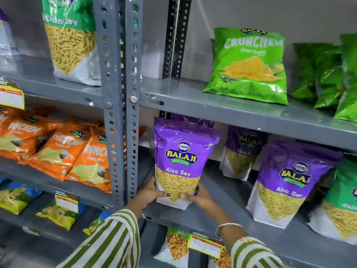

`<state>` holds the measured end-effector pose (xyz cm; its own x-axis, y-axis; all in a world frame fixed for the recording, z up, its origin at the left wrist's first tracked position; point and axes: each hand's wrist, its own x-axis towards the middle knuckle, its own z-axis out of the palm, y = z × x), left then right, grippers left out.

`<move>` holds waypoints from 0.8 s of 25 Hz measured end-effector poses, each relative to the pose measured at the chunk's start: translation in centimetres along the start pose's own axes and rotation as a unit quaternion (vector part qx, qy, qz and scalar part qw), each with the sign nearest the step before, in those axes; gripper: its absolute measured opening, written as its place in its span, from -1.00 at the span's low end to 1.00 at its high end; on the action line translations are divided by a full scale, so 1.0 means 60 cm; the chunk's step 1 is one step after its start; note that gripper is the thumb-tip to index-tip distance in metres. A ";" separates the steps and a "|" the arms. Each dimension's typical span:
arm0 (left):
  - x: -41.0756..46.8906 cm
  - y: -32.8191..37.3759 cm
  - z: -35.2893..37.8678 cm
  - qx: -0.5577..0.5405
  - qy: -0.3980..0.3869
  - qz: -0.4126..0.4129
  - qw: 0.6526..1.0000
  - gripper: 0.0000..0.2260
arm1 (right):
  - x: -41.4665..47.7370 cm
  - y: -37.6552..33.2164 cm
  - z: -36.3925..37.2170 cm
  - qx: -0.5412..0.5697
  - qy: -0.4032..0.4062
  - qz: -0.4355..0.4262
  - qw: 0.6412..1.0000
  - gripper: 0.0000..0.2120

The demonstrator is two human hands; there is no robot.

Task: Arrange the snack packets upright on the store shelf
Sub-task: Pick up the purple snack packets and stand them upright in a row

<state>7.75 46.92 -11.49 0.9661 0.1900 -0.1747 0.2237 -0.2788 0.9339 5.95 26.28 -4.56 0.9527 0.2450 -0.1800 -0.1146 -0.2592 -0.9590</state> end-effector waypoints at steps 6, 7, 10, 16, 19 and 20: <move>-0.037 0.032 -0.007 0.008 -0.016 0.005 1.000 -0.29 | 0.022 0.038 0.018 -0.098 0.083 -0.002 0.992 -0.33; -0.039 0.032 -0.007 0.016 -0.012 0.004 1.000 -0.30 | 0.022 0.038 0.018 -0.099 0.076 -0.001 0.992 -0.33; -0.050 0.037 -0.004 0.001 -0.021 0.004 1.000 -0.19 | 0.008 0.039 0.009 -0.109 0.067 -0.003 0.992 -0.24; -0.159 0.053 0.094 0.272 0.235 0.279 0.891 -0.08 | -0.101 0.071 -0.145 -0.175 0.446 -0.016 0.878 -0.24; -0.174 0.088 0.225 0.329 0.142 0.346 0.867 -0.20 | -0.143 0.103 -0.274 -0.124 0.524 0.031 0.842 -0.20; -0.167 0.106 0.273 0.306 0.107 0.327 0.888 -0.20 | -0.139 0.123 -0.318 -0.086 0.495 0.044 0.864 -0.12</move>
<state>1.57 27.83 -8.92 0.8828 -0.0445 0.4676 -0.2852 -0.8418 0.4583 2.52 4.48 -5.97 0.7264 -0.6789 0.1070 -0.2358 -0.3925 -0.8890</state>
